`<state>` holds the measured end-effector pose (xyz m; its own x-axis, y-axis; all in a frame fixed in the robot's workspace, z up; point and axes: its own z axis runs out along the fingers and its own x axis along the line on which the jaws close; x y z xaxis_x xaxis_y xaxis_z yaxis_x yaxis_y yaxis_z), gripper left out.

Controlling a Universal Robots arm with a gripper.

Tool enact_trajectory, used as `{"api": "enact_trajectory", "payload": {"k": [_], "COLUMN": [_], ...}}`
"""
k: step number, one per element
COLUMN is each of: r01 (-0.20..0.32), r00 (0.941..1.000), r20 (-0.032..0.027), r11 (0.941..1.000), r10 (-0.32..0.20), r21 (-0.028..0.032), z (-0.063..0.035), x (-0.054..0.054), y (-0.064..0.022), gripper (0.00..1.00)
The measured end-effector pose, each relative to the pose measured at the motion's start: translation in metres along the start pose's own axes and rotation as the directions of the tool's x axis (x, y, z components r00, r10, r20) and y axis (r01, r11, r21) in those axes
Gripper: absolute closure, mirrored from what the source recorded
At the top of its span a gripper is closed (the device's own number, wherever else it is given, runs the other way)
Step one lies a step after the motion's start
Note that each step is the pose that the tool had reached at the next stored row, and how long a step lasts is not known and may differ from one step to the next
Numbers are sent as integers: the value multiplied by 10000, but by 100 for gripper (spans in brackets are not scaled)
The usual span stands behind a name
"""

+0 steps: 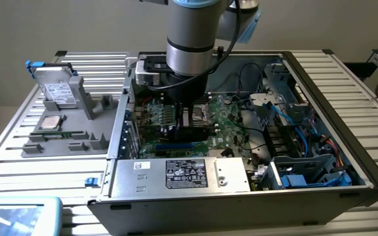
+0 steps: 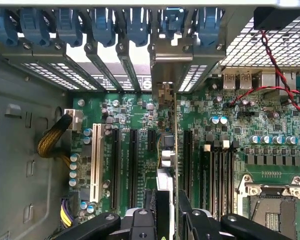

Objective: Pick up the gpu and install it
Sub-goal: 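Insert the gpu into the slot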

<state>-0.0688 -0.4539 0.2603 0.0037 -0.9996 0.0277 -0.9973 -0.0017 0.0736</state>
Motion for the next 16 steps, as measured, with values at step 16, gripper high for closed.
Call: {"api": "enact_trajectory", "payload": {"k": [16], "r01": [-17], "r00": [10000], "r20": [2], "r11": [9999], "r10": [17], "r21": [-155], "z": [61], "x": [-3], "y": [30], "gripper": [72]}}
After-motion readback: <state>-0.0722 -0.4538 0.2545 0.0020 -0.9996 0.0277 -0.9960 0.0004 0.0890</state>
